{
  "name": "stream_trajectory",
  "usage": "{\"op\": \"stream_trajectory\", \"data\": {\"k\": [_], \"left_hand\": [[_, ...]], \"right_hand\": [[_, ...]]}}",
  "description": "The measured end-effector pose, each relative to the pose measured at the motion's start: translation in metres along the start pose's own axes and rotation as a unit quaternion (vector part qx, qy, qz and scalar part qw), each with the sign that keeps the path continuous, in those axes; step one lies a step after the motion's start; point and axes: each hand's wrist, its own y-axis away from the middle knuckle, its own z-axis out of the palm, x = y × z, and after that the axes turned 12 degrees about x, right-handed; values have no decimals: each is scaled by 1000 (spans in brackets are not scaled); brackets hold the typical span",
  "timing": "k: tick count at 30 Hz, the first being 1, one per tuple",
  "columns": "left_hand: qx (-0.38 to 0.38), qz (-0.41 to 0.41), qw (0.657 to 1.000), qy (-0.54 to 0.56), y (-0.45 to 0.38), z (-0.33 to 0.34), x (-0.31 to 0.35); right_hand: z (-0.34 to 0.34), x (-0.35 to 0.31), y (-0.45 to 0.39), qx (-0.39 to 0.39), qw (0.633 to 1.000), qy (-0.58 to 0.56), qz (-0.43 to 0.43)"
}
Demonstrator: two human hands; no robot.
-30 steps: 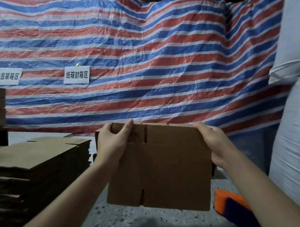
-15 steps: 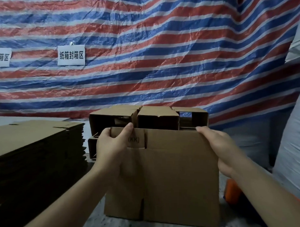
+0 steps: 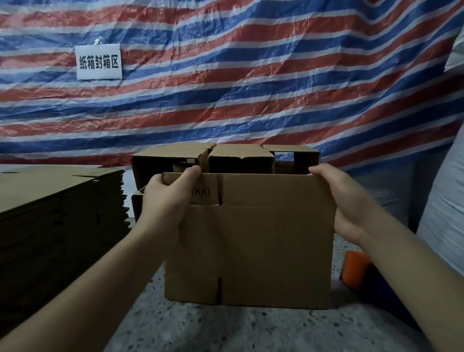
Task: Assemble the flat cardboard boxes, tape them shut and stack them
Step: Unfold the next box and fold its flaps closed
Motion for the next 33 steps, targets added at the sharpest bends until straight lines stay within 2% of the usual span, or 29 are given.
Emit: {"op": "stream_trajectory", "data": {"k": [7,12,16,18,21,26,33], "left_hand": [[-19,-28,999,2,1,-1,3],[-42,-44,998,-26,-1,-4,11],[-127,-56,989,-54,1,-7,25],[-175,-69,982,-30,5,-8,30],[-203,-109,972,52,9,-9,32],[-245,-128,958,72,10,-13,26],[-224,-111,963,100,9,-7,17]], "right_hand": [[-6,-5,5,-40,997,-45,38],[-6,-14,10,-31,999,-10,33],[1,-21,15,5,1000,-23,3],[8,-22,20,1,999,-52,6],[18,-21,25,-4,995,-101,10],[35,-6,33,-1,996,-86,9],[26,-2,27,-12,994,-109,21]]}}
